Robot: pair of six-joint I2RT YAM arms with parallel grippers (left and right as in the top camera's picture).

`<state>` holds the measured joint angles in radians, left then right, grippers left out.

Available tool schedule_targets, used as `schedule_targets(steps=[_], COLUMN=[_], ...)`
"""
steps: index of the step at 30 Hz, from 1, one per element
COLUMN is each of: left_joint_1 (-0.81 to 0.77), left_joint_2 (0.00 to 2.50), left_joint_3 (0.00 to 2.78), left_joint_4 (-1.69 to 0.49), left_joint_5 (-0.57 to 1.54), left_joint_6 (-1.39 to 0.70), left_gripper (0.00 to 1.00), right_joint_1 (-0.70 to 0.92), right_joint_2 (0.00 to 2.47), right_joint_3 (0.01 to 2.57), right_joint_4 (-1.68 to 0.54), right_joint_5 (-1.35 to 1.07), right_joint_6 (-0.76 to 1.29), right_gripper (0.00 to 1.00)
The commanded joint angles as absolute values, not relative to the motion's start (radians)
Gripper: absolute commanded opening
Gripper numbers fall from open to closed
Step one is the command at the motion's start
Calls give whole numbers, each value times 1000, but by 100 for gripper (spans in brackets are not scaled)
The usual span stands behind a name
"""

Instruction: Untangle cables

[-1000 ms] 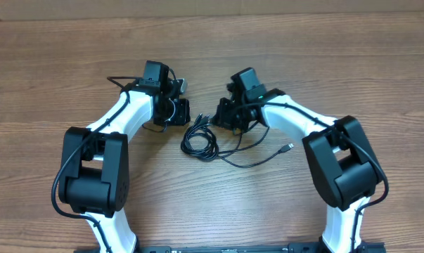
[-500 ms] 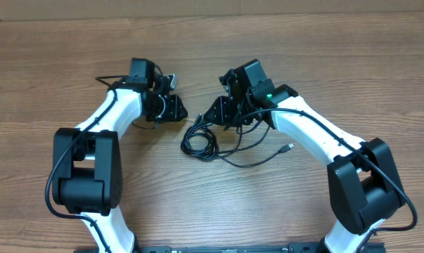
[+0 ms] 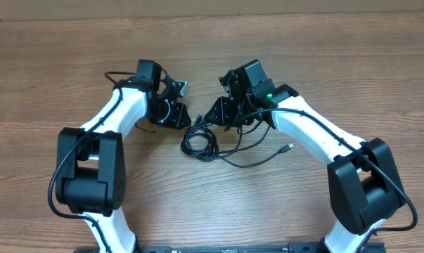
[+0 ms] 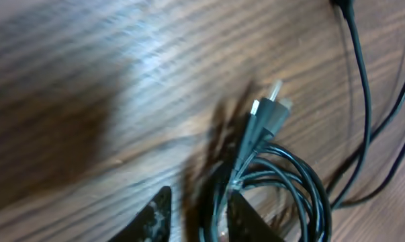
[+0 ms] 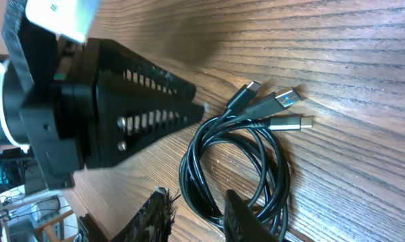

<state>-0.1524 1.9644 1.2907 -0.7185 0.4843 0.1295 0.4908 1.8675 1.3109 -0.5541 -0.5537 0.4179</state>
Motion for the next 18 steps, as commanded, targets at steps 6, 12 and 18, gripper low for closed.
schedule_targets(steps=[6, 12, 18], left_joint_1=[-180, -180, -193], left_joint_2=[1973, 1973, 1974], left_joint_3=[1312, 1312, 1309], left_joint_4=[-734, -773, -790], left_joint_5=[413, 355, 356], left_joint_6=[91, 25, 21], left_gripper=[34, 34, 33], right_joint_1=[485, 485, 485], right_joint_2=[1853, 1853, 1853], right_joint_3=[1330, 1330, 1330], right_joint_4=[-564, -567, -576], right_joint_5=[-555, -551, -516], right_joint_6=[410, 409, 409], right_gripper=[26, 26, 27])
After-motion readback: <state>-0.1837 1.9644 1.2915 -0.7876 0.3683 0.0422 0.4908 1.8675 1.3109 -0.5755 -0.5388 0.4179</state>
